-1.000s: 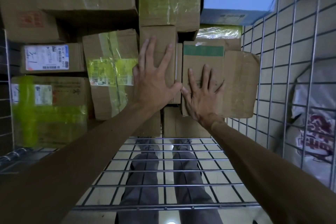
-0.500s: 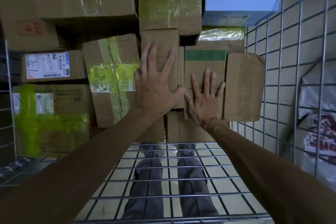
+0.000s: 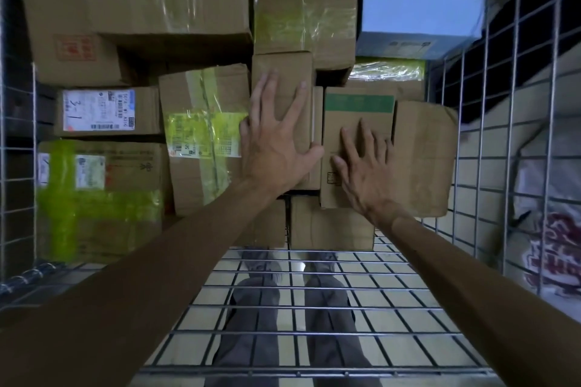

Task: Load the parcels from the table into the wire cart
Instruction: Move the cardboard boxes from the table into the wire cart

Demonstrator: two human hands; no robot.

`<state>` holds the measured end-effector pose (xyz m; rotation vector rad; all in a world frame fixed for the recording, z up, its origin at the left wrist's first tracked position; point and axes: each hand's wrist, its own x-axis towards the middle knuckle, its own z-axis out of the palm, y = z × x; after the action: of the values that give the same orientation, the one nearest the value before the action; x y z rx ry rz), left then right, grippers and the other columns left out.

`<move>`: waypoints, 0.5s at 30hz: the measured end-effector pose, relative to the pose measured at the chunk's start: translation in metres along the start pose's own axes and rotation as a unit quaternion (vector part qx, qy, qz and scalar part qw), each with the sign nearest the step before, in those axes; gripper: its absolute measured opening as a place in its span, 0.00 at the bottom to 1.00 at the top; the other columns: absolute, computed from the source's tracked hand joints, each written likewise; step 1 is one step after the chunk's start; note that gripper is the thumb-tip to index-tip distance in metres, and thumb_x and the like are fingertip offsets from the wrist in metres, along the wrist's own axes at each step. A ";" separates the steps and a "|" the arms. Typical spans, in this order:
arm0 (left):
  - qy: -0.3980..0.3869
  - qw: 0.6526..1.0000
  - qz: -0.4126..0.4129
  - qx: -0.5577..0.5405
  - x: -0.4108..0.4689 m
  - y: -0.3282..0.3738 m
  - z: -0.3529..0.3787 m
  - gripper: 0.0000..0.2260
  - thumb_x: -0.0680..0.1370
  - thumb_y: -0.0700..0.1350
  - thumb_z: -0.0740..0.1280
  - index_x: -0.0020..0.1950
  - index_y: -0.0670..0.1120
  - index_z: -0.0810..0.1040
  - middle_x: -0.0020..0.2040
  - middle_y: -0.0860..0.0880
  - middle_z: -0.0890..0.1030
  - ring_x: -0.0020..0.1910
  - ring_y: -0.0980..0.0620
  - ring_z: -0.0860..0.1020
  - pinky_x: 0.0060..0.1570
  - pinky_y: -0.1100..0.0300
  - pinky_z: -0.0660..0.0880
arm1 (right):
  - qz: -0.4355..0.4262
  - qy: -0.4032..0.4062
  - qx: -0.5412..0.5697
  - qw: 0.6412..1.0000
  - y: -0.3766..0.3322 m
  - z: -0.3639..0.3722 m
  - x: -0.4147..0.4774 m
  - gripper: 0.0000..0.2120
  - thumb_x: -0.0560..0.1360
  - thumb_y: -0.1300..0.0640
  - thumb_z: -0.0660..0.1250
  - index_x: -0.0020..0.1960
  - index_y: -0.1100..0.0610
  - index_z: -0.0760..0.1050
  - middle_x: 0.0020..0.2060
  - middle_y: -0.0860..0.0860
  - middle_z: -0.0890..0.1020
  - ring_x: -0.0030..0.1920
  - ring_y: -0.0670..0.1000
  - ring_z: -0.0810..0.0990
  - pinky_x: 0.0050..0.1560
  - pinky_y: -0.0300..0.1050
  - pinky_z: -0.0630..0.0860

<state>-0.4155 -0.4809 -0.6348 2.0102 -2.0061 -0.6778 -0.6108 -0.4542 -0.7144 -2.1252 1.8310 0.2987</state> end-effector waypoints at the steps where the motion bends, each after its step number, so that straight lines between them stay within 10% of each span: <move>1: -0.002 1.000 -0.001 -0.001 0.000 -0.001 0.000 0.42 0.67 0.61 0.66 0.80 0.55 0.56 0.80 0.42 0.49 0.79 0.44 0.46 0.65 0.37 0.67 | 0.005 -0.001 -0.003 1.000 -0.001 0.002 0.002 0.29 0.82 0.40 0.43 0.80 0.50 0.51 0.79 0.60 0.53 0.74 0.64 0.57 0.74 0.62 0.52; 15: -0.016 0.998 -0.033 -0.057 -0.002 0.004 -0.038 0.41 0.70 0.56 0.74 0.79 0.51 0.60 0.80 0.45 0.48 0.79 0.47 0.46 0.72 0.41 0.62 | -0.007 -0.039 0.005 0.999 0.006 -0.025 0.003 0.29 0.83 0.42 0.50 0.80 0.52 0.53 0.78 0.58 0.54 0.75 0.63 0.56 0.71 0.60 0.61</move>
<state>-0.4007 -0.4853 -0.5995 2.0184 -1.8810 -0.8246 -0.6178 -0.4676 -0.6930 -2.0882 1.7690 0.3629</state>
